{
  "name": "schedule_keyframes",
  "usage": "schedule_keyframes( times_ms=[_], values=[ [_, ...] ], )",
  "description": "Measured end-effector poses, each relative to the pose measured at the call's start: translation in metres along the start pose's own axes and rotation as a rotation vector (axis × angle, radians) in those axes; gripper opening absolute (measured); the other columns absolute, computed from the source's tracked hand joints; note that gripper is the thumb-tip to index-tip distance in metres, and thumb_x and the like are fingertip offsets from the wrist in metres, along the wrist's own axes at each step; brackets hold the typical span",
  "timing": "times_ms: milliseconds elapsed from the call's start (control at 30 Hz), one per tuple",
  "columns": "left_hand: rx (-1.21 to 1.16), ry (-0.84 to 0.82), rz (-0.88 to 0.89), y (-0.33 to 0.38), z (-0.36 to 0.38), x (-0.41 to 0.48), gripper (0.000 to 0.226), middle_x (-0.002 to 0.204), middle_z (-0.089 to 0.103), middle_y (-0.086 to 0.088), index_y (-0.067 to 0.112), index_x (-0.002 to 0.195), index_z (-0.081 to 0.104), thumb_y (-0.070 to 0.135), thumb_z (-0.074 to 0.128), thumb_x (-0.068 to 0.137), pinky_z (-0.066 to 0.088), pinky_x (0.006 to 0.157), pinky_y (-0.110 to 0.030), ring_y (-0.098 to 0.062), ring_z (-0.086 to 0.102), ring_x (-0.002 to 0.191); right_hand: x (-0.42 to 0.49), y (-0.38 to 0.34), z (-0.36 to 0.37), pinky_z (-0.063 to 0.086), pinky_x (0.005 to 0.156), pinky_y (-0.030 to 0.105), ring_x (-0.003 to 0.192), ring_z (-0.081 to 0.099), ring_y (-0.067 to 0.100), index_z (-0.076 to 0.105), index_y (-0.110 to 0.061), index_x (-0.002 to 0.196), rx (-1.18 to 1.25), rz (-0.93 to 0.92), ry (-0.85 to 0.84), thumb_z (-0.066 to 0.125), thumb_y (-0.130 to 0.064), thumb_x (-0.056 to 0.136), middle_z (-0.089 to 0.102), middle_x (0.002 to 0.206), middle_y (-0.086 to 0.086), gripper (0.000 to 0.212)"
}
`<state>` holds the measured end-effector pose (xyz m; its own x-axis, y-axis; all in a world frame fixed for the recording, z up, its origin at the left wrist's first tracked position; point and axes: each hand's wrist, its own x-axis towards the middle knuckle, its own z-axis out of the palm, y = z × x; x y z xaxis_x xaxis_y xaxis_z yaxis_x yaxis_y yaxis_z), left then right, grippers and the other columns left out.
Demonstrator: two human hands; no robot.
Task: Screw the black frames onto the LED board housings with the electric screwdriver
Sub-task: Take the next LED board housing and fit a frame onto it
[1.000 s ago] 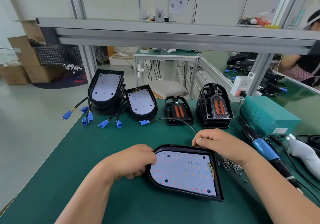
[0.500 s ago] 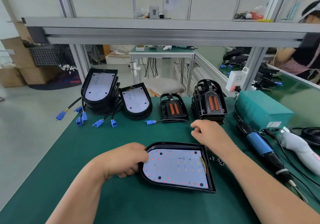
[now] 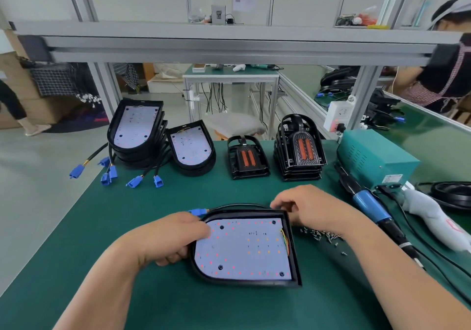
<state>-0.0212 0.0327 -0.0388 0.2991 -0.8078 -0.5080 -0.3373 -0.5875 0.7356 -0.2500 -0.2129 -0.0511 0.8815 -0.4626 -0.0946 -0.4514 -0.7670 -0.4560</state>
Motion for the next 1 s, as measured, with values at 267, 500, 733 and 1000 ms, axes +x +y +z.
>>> schedule_keyframes(
  times_ms=[267,500,733,1000],
  values=[
    [0.087,0.001,0.078,0.002,0.007,-0.001,0.032,0.061,0.039,0.006,0.023,0.085,0.047,0.053,0.058,0.082,0.022,0.047,-0.025,-0.016,0.03,0.052,-0.001,0.015,-0.008,0.043,0.075,0.012,0.091,0.062,-0.01,0.077,-0.039,0.109,0.122,0.051,0.251,0.071,-0.035,0.098,0.072,0.093,-0.025,0.013],
    [0.116,-0.042,0.06,-0.002,0.007,-0.002,0.034,0.057,0.036,0.006,0.03,0.064,0.039,0.055,0.058,0.078,0.021,0.048,-0.026,-0.018,0.026,0.052,0.005,0.018,-0.02,0.05,0.075,0.028,0.084,0.064,-0.002,0.071,-0.037,0.093,0.077,0.117,0.656,0.067,-0.036,0.096,0.071,0.09,-0.022,0.006],
    [0.243,-0.007,0.188,-0.005,0.004,-0.002,0.065,0.066,0.033,0.006,0.015,0.074,0.037,0.072,0.067,0.083,0.023,0.052,-0.029,-0.017,0.029,0.061,0.036,0.026,-0.048,0.041,0.112,0.06,0.138,0.041,0.043,0.05,-0.015,0.148,0.046,0.386,0.734,0.068,-0.069,0.087,0.046,0.149,0.019,0.083],
    [0.239,0.049,0.246,-0.004,0.009,0.003,0.066,0.065,0.022,0.006,0.02,0.066,0.027,0.068,0.071,0.08,0.016,0.06,-0.037,-0.018,0.021,0.061,0.058,0.032,-0.036,0.053,0.089,0.05,0.11,0.058,0.042,0.047,-0.013,0.126,0.037,0.437,0.567,0.073,-0.066,0.081,0.045,0.135,0.017,0.074]
  ],
)
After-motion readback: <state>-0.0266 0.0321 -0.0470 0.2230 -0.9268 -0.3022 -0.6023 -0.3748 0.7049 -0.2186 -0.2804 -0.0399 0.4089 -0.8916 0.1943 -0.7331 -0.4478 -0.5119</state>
